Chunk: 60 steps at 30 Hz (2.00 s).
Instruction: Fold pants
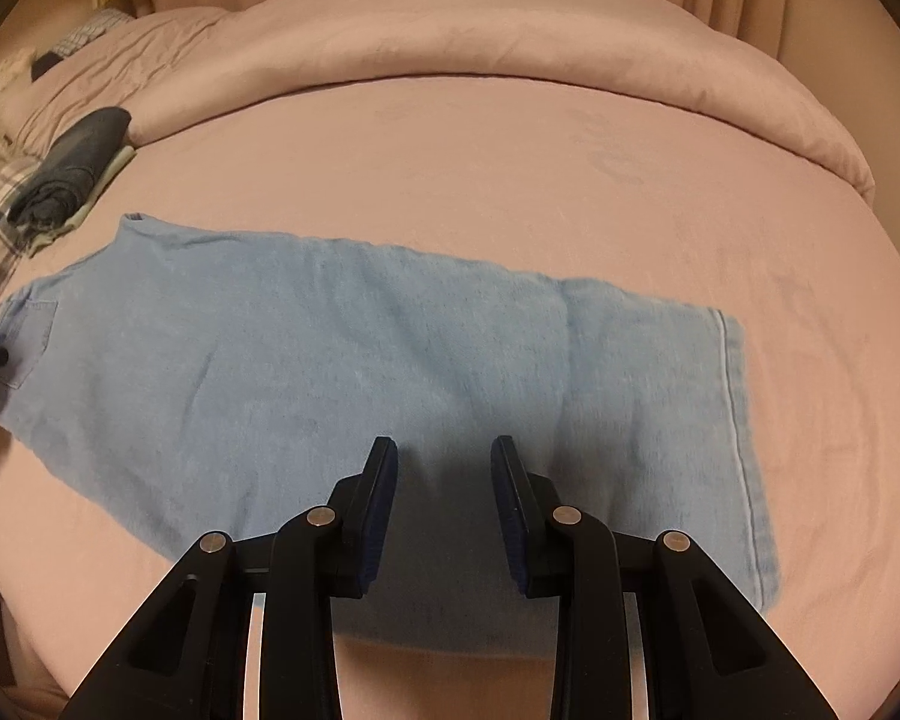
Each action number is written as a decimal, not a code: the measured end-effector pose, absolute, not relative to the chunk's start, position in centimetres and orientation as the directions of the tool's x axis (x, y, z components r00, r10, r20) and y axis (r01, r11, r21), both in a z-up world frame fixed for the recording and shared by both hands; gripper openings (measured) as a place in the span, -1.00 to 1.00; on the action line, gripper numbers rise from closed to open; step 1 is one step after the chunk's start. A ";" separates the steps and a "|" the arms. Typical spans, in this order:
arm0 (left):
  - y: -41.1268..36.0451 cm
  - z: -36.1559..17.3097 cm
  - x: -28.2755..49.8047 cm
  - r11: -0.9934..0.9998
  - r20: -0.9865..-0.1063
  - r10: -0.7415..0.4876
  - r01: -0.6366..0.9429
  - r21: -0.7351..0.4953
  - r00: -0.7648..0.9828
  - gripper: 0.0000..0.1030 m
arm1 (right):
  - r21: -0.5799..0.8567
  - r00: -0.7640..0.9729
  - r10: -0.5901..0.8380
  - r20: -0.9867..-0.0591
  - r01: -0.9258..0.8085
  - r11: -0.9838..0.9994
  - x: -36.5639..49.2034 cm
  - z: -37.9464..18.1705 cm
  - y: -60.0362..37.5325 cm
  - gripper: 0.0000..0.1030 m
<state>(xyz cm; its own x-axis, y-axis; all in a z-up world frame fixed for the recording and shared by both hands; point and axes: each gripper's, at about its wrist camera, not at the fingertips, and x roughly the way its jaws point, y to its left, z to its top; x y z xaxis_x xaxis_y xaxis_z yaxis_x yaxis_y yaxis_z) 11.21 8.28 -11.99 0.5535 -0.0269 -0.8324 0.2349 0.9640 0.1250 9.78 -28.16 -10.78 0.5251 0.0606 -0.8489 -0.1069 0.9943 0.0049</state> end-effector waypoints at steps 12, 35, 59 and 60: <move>10.6 -12.5 9.6 0.990 -0.852 -0.014 0.126 0.061 0.524 0.17 | 0.077 0.550 0.039 -0.834 0.045 0.996 5.4 -11.1 -34.5 -0.39; -18.2 -13.5 14.3 0.785 -0.793 -0.562 0.452 -0.424 0.234 0.22 | 0.693 0.749 0.284 -0.598 0.305 0.654 2.5 -14.6 -43.6 -0.47; -27.0 -14.3 15.6 0.702 -0.736 -0.668 0.422 -0.574 0.111 0.22 | 0.692 0.758 0.264 -0.596 0.320 0.647 1.1 -15.2 -44.9 -0.70; -27.4 -14.9 15.7 0.700 -0.733 -0.674 0.399 -0.592 0.093 0.22 | 0.693 0.758 0.265 -0.596 0.319 0.647 1.1 -15.2 -44.9 -0.70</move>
